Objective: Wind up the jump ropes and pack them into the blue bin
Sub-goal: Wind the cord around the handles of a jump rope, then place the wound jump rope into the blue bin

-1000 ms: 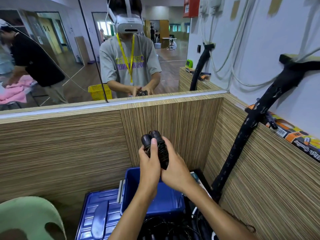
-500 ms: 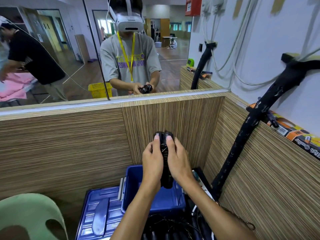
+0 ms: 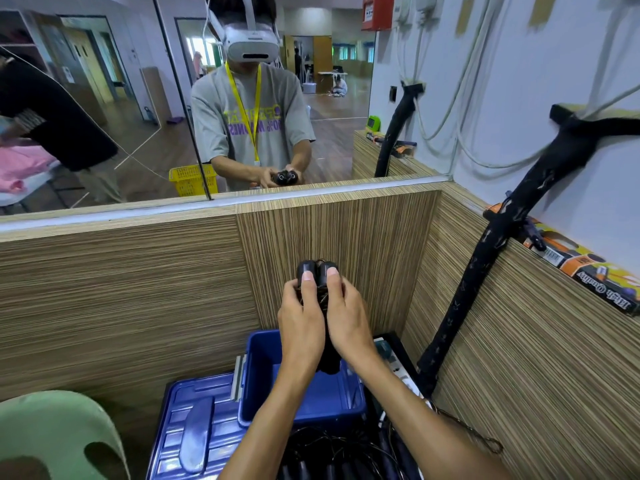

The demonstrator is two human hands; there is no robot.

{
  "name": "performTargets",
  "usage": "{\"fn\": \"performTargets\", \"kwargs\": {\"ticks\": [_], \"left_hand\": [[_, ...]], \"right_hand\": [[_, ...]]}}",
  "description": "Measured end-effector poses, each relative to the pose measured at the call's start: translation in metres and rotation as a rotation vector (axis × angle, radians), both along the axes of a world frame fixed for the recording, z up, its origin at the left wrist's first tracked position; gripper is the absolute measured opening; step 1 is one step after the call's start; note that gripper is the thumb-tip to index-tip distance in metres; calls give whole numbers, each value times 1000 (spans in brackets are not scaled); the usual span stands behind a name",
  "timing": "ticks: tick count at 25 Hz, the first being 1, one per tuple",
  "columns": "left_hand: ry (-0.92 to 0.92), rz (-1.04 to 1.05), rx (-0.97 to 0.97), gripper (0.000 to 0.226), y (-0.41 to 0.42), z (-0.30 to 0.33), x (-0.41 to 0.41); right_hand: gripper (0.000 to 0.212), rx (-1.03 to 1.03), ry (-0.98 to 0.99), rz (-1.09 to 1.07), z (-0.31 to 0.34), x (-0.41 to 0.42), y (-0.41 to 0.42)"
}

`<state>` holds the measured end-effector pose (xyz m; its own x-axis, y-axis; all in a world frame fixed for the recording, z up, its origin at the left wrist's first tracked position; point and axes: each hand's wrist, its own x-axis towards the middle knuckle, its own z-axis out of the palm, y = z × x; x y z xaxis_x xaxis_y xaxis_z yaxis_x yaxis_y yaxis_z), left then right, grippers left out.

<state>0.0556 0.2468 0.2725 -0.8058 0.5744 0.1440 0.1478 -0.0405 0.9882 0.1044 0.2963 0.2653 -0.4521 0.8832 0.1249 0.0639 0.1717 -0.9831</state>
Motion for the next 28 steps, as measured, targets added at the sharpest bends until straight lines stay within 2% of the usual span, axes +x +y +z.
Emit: {"fn": "performTargets", "kwargs": {"ticks": [5,10,15,22,28], "left_hand": [[71,-86,-107,46,-6,-11,-15],[261,-165,-310,65,-13,-61,-46],[366,-230,-498,66,-28,-109,-74],[446,-325,-591,58,-29,-161,-98],[438,-434,-872,58,-23,-205,-101]], "right_hand": [[39,-17,7,85,-8,4,1],[52,-18,-195,295,-48,-4,5],[66,-65,-352,415,-116,-19,7],[73,-161,-429,490,-163,-40,6],[75,-238,-563,543,-209,-52,10]]}}
